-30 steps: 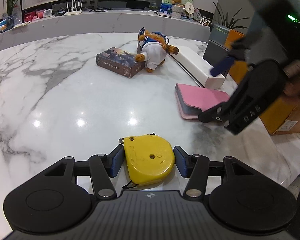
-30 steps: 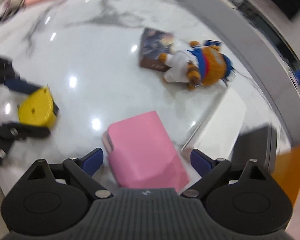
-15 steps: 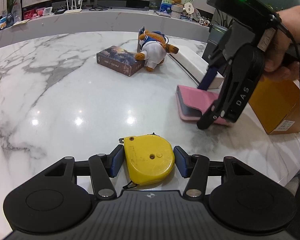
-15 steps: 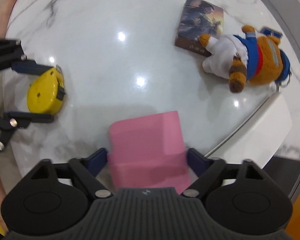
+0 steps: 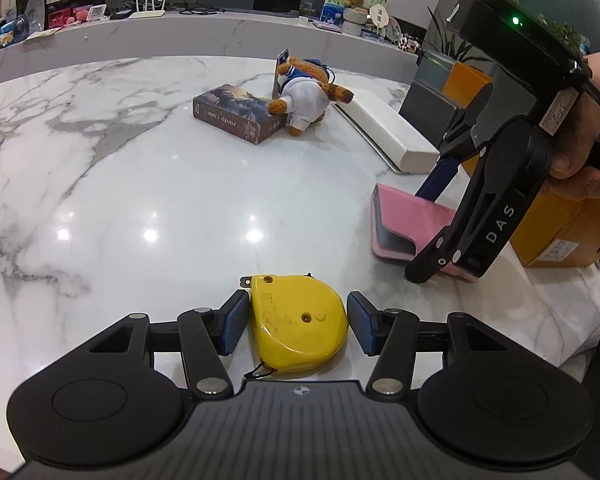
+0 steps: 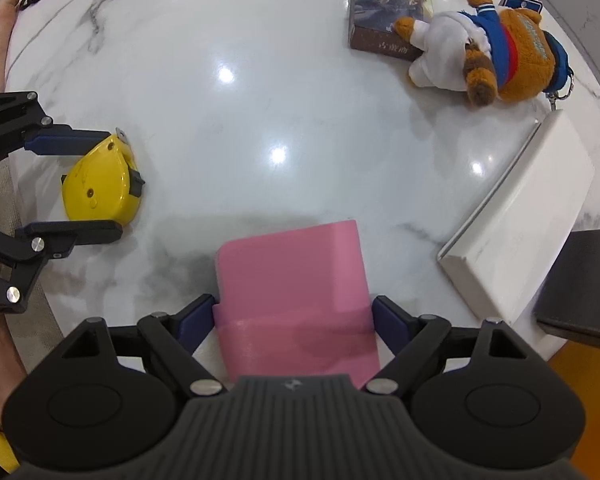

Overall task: Organize objects
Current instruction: 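Close the right tool on the pink leather case, then lift and carry the tape measure and pink case over the cardboard box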

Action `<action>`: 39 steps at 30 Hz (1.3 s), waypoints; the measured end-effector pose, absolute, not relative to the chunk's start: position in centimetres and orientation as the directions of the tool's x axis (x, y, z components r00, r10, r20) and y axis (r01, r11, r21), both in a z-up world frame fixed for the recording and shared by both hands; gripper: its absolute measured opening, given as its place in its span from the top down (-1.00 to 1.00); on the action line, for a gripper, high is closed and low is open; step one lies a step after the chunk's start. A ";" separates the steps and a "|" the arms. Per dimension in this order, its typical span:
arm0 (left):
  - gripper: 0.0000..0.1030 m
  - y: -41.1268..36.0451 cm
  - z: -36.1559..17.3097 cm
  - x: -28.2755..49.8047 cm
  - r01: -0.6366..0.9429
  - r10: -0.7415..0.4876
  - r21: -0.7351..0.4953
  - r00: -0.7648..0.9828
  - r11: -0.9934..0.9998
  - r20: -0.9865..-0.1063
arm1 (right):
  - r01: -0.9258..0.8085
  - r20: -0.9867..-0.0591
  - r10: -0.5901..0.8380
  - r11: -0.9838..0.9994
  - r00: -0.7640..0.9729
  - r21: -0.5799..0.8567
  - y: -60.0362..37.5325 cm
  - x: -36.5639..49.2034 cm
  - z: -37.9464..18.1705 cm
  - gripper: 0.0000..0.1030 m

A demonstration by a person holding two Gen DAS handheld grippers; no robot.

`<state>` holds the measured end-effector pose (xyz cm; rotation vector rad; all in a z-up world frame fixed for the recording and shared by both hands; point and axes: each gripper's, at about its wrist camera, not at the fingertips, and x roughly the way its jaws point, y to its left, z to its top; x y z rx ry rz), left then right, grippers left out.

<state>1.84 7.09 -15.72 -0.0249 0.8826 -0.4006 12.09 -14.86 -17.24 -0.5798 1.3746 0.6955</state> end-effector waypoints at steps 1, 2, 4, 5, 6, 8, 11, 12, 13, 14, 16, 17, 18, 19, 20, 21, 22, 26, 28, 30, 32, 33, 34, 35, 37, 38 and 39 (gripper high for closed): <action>-0.33 6.9 -15.7 1.7 0.337 -0.339 -0.165 0.565 0.927 -0.752 | -0.733 -0.992 0.106 0.680 0.060 0.029 -15.0 12.0 -17.2 -0.68; -0.40 6.7 -15.7 1.6 0.345 -0.328 -0.146 0.563 0.927 -0.759 | -0.728 -0.992 0.109 0.685 0.064 0.029 -15.2 11.8 -17.2 -0.68; -0.52 6.4 -15.7 1.5 0.347 -0.306 -0.118 0.560 0.930 -0.770 | -0.718 -0.991 0.113 0.696 0.070 0.029 -15.6 11.6 -17.1 -0.68; -0.52 6.4 -15.7 1.5 0.345 -0.299 -0.111 0.559 0.932 -0.773 | -0.715 -0.991 0.116 0.699 0.073 0.029 -15.8 11.5 -17.1 -0.68; -0.52 6.4 -15.7 1.5 0.343 -0.295 -0.108 0.559 0.933 -0.775 | -0.711 -0.990 0.117 0.702 0.075 0.029 -16.0 11.3 -17.0 -0.68; -0.44 6.2 -15.7 1.4 0.352 -0.283 -0.086 0.558 0.932 -0.780 | -0.705 -0.990 0.118 0.708 0.079 0.028 -16.3 11.1 -17.0 -0.68; -0.20 5.8 -15.7 1.3 0.362 -0.253 -0.038 0.567 0.931 -0.784 | -0.699 -0.989 0.119 0.715 0.083 0.028 -16.8 10.6 -16.8 -0.68; -0.16 5.7 -15.7 1.3 0.355 -0.241 -0.027 0.574 0.934 -0.783 | -0.697 -0.989 0.119 0.717 0.084 0.027 -16.9 10.5 -16.8 -0.67; -0.16 5.7 -15.7 1.4 0.348 -0.236 -0.027 0.576 0.937 -0.783 | -0.694 -0.989 0.119 0.720 0.084 0.027 -17.1 10.4 -16.7 -0.67; -0.15 5.6 -15.6 1.4 0.343 -0.233 -0.026 0.577 0.939 -0.783 | -0.691 -0.989 0.118 0.722 0.085 0.027 -17.2 10.4 -16.7 -0.66; -0.15 5.6 -15.6 1.4 0.339 -0.229 -0.025 0.577 0.941 -0.784 | -0.688 -0.989 0.117 0.725 0.085 0.027 -17.4 10.2 -16.5 -0.62; -0.15 5.6 -15.6 1.5 0.334 -0.229 -0.029 0.576 0.942 -0.784 | -0.688 -0.990 0.116 0.726 0.085 0.026 -17.5 10.1 -16.5 -0.61; -0.15 5.6 -15.6 1.4 0.330 -0.230 -0.035 0.576 0.943 -0.784 | -0.686 -0.990 0.113 0.727 0.085 0.024 -17.6 10.0 -16.4 -0.61; -0.14 5.7 -15.6 1.5 0.326 -0.233 -0.042 0.575 0.945 -0.784 | -0.682 -0.990 0.112 0.731 0.085 0.024 -17.7 9.9 -16.3 -0.60; -0.14 5.8 -15.5 1.4 0.322 -0.236 -0.048 0.575 0.946 -0.784 | -0.679 -0.990 0.111 0.733 0.086 0.024 -17.9 9.8 -16.3 -0.60; -0.14 5.9 -15.5 1.4 0.317 -0.239 -0.056 0.574 0.947 -0.783 | -0.679 -0.990 0.111 0.734 0.088 0.022 -18.0 9.7 -16.2 -0.59; -0.14 6.0 -15.5 1.4 0.309 -0.241 -0.065 0.574 0.949 -0.783 | -0.679 -0.990 0.111 0.734 0.091 0.020 -18.1 9.5 -16.1 -0.59; -0.14 6.4 -15.3 1.5 0.280 -0.247 -0.096 0.574 0.955 -0.781 | -0.682 -0.989 0.096 0.732 0.116 -0.009 -18.6 8.9 -15.7 -0.57; -0.14 6.6 -15.1 1.4 0.278 -0.250 -0.101 0.578 0.955 -0.776 | -0.670 -0.988 0.086 0.742 0.127 -0.022 -18.9 8.8 -15.4 -0.56; -0.14 6.7 -14.8 1.3 0.273 -0.253 -0.106 0.585 0.956 -0.770 | -0.666 -0.987 0.074 0.745 0.141 -0.039 -19.2 8.6 -15.0 -0.55; -0.14 6.8 -14.4 1.2 0.268 -0.256 -0.113 0.592 0.957 -0.764 | -0.658 -0.986 0.072 0.751 0.153 -0.048 -19.5 8.3 -14.4 -0.55; -0.14 6.8 -14.2 1.2 0.268 -0.259 -0.115 0.596 0.956 -0.760 | -0.654 -0.985 0.071 0.755 0.158 -0.051 -19.7 8.2 -14.1 -0.55; -0.14 6.8 -13.9 1.1 0.270 -0.260 -0.115 0.600 0.956 -0.756 | -0.651 -0.984 0.071 0.757 0.166 -0.055 -19.9 8.0 -13.6 -0.54; -0.14 6.7 -13.6 1.1 0.273 -0.261 -0.112 0.604 0.955 -0.753 | -0.645 -0.982 0.070 0.762 0.173 -0.059 -20.1 7.9 -13.2 -0.54; -0.14 6.5 -13.1 0.8 0.279 -0.263 -0.107 0.614 0.954 -0.744 | -0.638 -0.979 0.068 0.767 0.191 -0.071 -20.6 7.4 -12.3 -0.54; -0.14 6.5 -12.8 0.7 0.280 -0.264 -0.106 0.618 0.954 -0.740 | -0.635 -0.977 0.067 0.768 0.200 -0.077 -20.8 7.2 -11.7 -0.54; -0.14 6.4 -12.5 0.6 0.282 -0.266 -0.106 0.622 0.954 -0.736 | -0.632 -0.975 0.067 0.770 0.212 -0.084 -21.1 6.9 -11.1 -0.54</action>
